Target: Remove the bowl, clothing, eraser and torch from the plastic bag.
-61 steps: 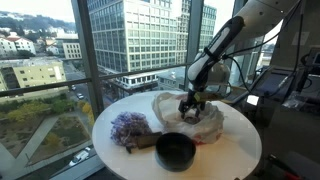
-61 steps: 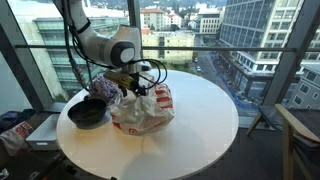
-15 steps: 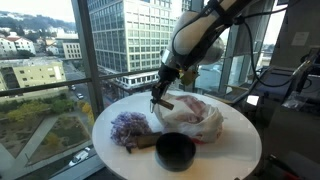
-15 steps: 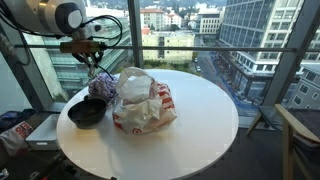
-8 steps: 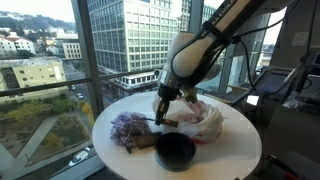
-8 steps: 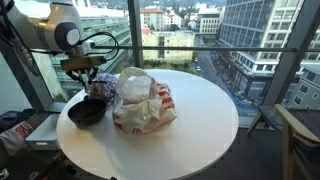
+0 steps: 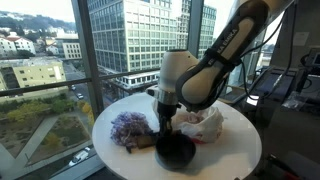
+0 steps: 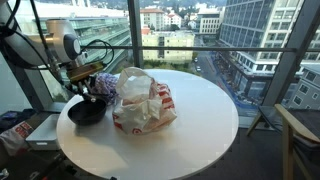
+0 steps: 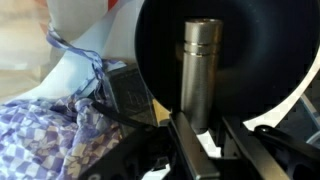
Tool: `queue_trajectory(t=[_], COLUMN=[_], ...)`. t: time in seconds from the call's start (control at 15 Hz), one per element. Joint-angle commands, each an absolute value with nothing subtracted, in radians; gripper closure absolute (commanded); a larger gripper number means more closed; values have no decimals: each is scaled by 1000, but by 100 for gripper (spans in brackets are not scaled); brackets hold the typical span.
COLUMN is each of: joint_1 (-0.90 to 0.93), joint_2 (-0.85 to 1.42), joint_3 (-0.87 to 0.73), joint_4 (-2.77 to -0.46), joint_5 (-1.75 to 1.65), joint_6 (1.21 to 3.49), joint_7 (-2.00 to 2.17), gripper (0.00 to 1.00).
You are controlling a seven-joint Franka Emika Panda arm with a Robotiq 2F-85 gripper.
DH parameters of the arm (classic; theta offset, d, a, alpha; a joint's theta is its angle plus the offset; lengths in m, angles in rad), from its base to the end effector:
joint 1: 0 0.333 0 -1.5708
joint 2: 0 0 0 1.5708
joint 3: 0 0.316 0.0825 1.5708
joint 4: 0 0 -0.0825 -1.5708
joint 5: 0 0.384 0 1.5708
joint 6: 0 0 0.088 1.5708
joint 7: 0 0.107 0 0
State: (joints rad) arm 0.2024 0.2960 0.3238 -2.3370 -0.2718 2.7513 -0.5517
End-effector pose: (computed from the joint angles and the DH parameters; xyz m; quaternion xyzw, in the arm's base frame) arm 0.4520 0.2784 0.2286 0.7932 0.6047 0.0711 0.0151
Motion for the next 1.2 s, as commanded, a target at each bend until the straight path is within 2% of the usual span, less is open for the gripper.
queue_trajectory(t=[0.0, 0.13, 0.2, 0.27, 0.4, 0.73, 1.13], joint_1=[209, 204, 201, 198, 188, 184, 193], joint_2=[323, 336, 344, 354, 366, 285, 125], joint_3=[317, 312, 311, 312, 318, 317, 297], joint_4=[-2309, -2311, -2310, -2310, -2310, -2314, -2315], joint_5=[-322, -327, -321, -312, -293, -269, -217], joint_6=[2731, 2732, 2735, 2738, 2733, 2683, 2542], joint_7=[-590, -593, -595, -593, -593, -543, -453], gripper=[88, 87, 82, 46, 38, 1, 0])
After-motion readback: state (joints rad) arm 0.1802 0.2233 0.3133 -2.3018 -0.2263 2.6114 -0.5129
